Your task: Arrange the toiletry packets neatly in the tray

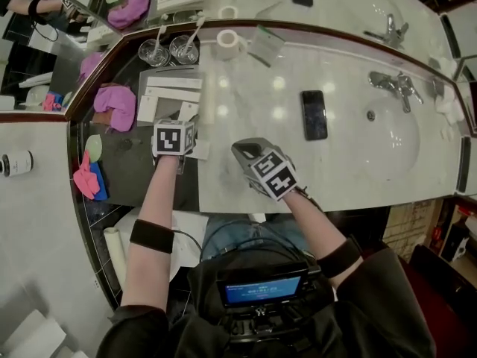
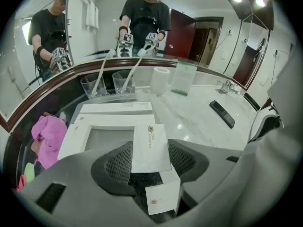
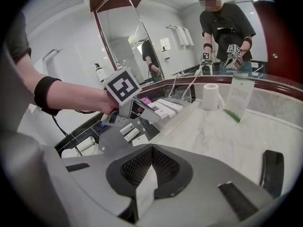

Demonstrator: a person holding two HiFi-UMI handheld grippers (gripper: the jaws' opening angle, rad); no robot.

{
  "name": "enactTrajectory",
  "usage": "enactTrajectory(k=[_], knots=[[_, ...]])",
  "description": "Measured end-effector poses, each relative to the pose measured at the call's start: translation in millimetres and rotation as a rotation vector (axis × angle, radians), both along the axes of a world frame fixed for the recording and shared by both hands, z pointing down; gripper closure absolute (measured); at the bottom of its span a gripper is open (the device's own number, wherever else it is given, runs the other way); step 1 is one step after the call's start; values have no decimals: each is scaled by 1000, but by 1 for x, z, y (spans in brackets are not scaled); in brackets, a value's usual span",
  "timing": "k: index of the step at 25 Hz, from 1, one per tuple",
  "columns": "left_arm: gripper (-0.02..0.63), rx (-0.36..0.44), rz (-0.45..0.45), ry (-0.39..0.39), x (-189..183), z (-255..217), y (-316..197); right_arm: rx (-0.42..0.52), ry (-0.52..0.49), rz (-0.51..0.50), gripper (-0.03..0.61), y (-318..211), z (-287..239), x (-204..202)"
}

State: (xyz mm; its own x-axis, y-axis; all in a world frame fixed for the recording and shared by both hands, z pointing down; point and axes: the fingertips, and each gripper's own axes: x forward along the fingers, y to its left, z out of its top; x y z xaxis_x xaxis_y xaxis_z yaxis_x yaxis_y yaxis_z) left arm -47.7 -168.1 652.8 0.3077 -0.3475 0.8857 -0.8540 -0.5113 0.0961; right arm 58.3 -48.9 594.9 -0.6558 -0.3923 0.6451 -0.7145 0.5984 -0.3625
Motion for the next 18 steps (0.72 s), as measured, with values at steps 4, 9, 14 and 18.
enactTrajectory(k=[4, 9, 14, 18], knots=[[374, -39, 7, -18, 4, 8, -5, -6, 2, 18, 572, -1, 7, 7], [373, -32, -4, -15, 11, 9, -15, -17, 1, 33, 572, -2, 10, 14], [365, -5, -34, 3, 13, 10, -21, -18, 0, 33, 572, -2, 13, 15], [258, 29, -23, 36, 18, 12, -20, -24, 2, 28, 572, -1, 12, 14]])
